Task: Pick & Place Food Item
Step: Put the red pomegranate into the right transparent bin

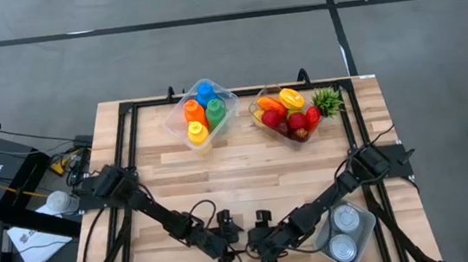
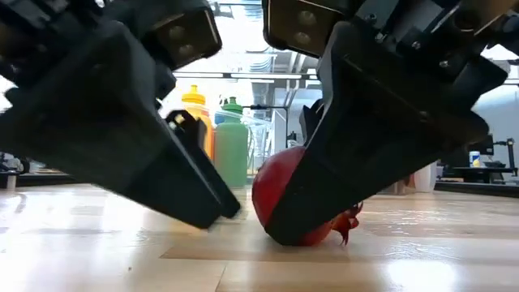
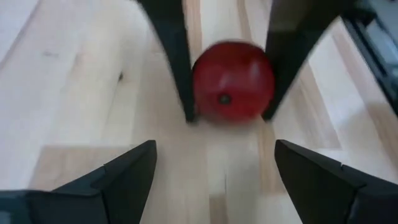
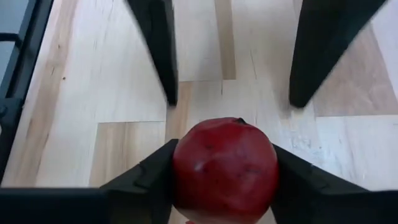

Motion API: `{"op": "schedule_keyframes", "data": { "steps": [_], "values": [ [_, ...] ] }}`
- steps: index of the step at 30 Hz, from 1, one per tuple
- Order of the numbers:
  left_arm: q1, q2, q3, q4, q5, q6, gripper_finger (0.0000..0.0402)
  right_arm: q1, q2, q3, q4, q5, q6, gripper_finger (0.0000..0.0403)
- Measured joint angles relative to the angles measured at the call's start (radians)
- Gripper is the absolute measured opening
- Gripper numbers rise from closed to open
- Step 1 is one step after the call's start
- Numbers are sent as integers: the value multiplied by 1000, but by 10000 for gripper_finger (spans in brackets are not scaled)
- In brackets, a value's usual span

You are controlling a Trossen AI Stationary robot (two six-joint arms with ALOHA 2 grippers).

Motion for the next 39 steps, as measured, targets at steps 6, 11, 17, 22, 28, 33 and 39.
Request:
{"op": "schedule_keyframes", "data": {
  "steps": [6,11,17,22,28,33,39],
  "values": [
    [2,-150,0,-218,-2,-1,315,-1,-67,-1,-78,0,-2,174],
    [11,-361,0,-403,-79,-58,315,-15,-229,-1,-174,68,-45,203],
    [12,-645,0,-515,-225,-61,315,-79,-466,-1,-287,187,-126,188],
    [12,-852,0,-536,-288,-61,315,-200,-637,0,-383,193,-143,173],
    [9,-1036,0,-569,-288,-61,315,-435,-777,0,-573,192,-37,203],
    [2,-1135,0,-578,-288,-61,315,-689,-782,-7,-737,194,0,192],
    [2,-1186,0,-581,-253,-86,315,-946,-667,-24,-834,147,-19,185]
  ]
}}
